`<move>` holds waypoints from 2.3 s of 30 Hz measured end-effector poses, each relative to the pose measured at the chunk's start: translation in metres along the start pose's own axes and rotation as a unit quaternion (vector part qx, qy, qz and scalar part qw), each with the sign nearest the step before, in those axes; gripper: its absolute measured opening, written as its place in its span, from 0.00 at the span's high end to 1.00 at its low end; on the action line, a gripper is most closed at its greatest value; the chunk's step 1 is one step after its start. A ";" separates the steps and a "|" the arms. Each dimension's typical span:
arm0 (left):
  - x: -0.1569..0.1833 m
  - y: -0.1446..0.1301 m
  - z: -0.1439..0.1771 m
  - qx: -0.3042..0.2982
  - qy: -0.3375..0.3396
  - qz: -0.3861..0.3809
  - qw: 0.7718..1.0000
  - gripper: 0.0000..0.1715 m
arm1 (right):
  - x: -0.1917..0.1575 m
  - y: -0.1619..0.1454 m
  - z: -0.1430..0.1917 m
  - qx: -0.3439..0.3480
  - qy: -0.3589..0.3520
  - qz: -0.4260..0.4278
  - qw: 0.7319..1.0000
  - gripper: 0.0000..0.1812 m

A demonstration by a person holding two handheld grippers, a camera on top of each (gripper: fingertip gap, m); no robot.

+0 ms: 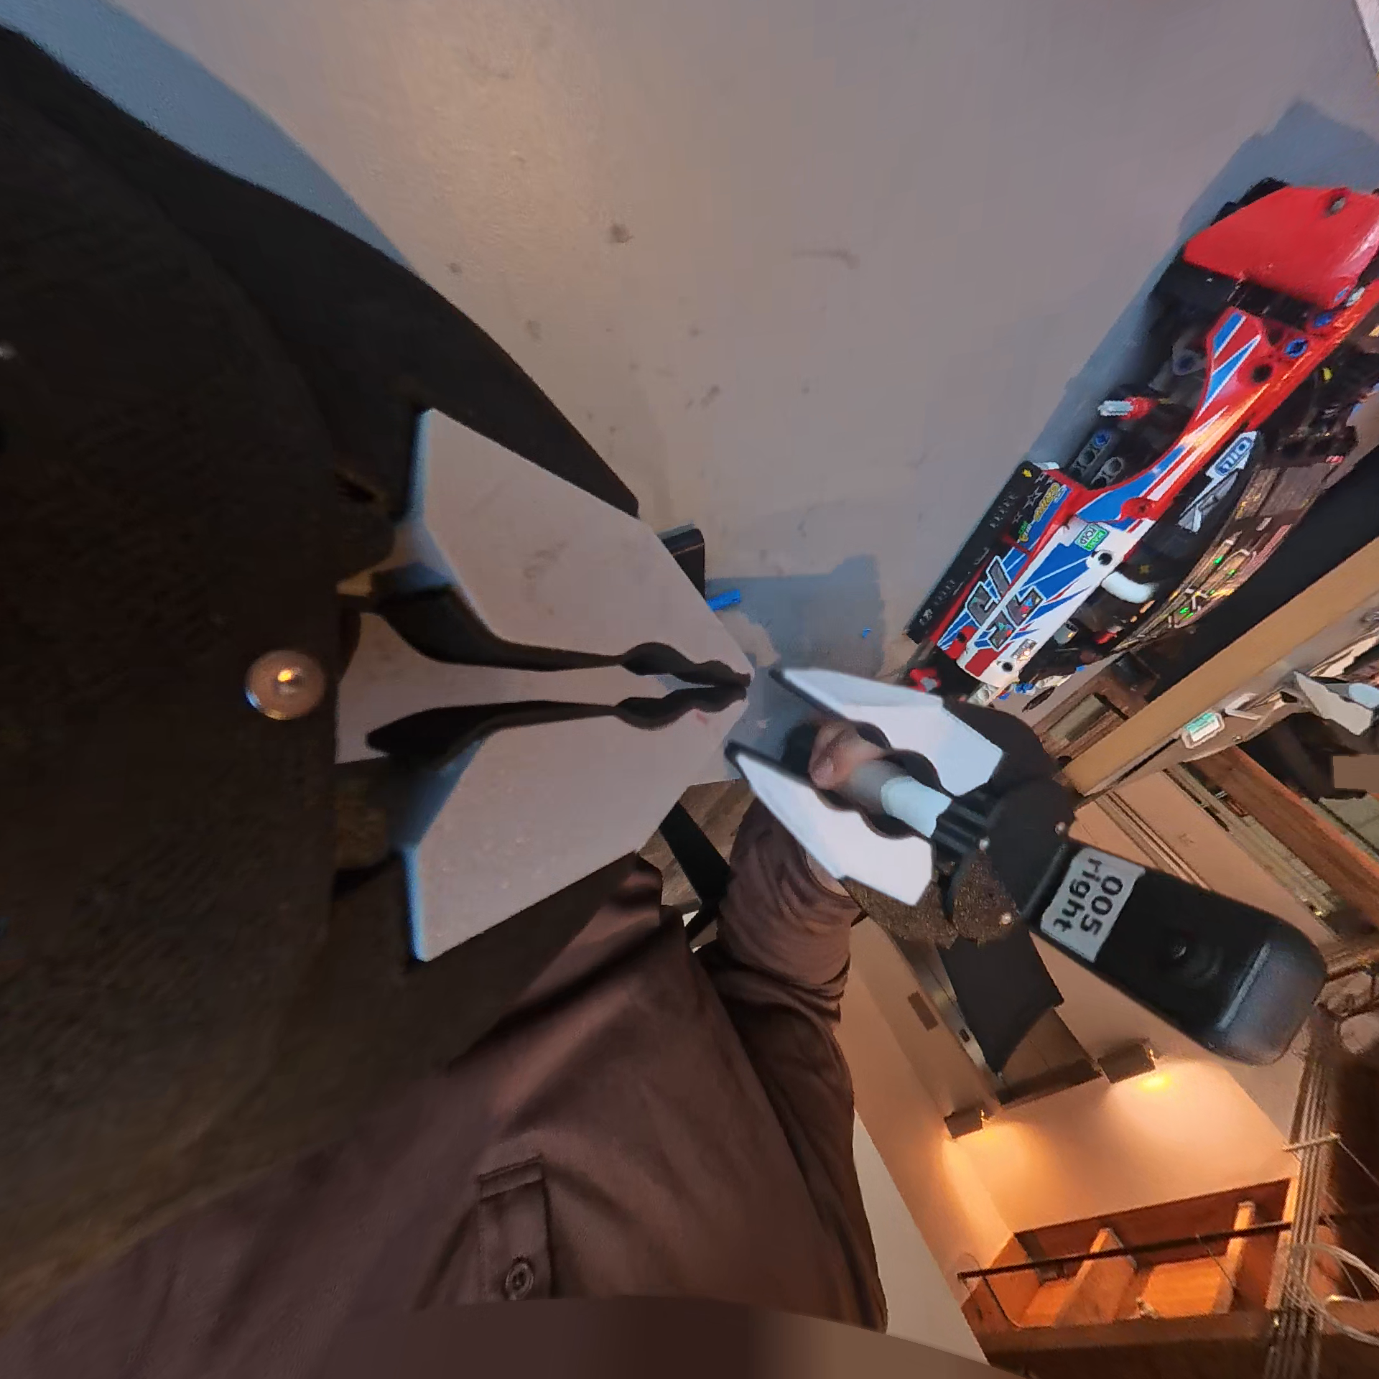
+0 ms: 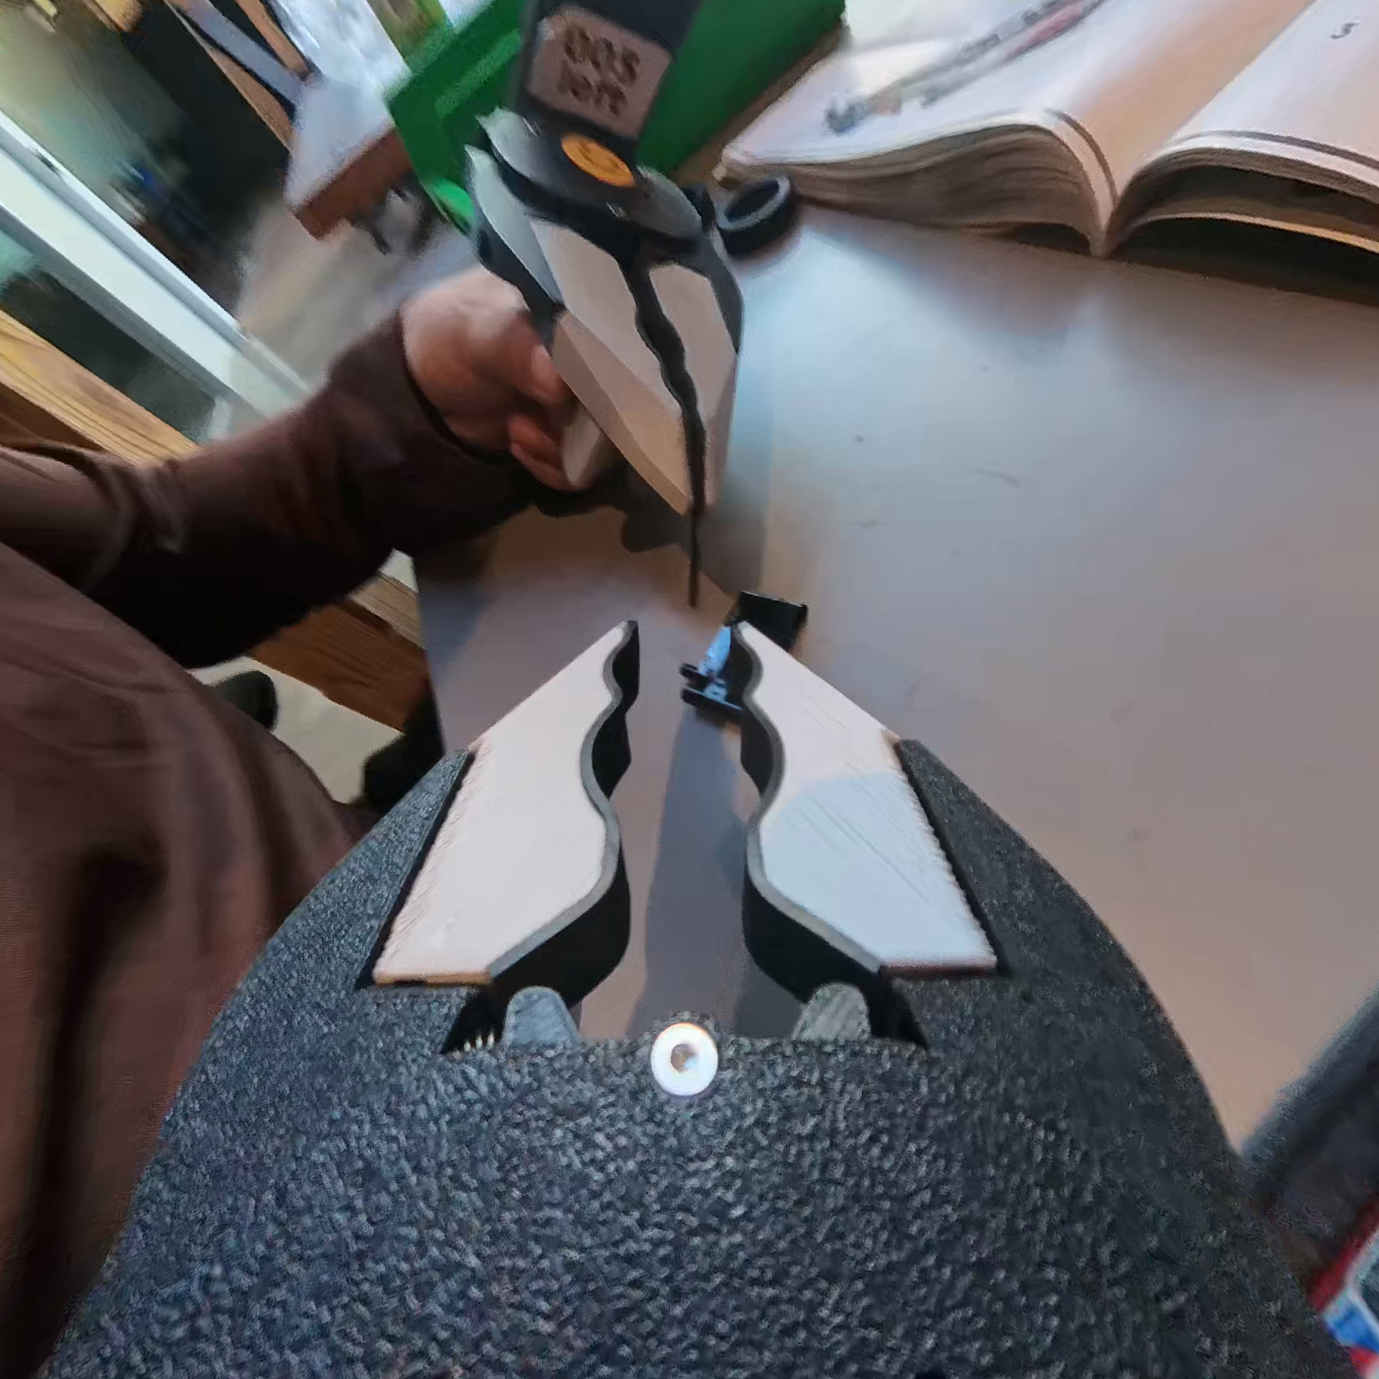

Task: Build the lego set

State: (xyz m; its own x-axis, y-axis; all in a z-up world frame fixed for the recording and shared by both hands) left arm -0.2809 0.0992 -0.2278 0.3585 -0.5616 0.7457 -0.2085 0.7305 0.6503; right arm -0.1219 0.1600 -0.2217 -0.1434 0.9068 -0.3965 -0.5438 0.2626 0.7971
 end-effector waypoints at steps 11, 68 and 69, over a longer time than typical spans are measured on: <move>-0.005 -0.002 -0.002 0.023 -0.058 0.087 0.994 1.00 | -0.035 0.000 0.003 -0.039 -0.197 0.416 0.887 0.89; 0.009 -0.009 -0.005 -0.065 0.034 -0.037 0.997 0.41 | -0.053 0.018 0.026 -0.008 -0.332 0.583 0.742 1.00; 0.005 -0.012 -0.007 -0.090 0.088 -0.059 0.990 0.35 | -0.051 0.014 0.024 -0.019 -0.332 0.583 0.741 1.00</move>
State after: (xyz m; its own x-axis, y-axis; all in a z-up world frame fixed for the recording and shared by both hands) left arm -0.2700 0.0899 -0.2330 0.5263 -0.5826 0.6193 0.0046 0.7303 0.6831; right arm -0.1024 0.1259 -0.1791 -0.1023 0.4753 0.8738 -0.3957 -0.8254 0.4027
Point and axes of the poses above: each gripper's, where its closed fingertips meet, z back along the fingers, y out of its top, x = y × z across the jaws, the point moved 8 cm from there along z, back along the fingers, and after that the axes turned 4 degrees about -y, right-handed, at the moved point
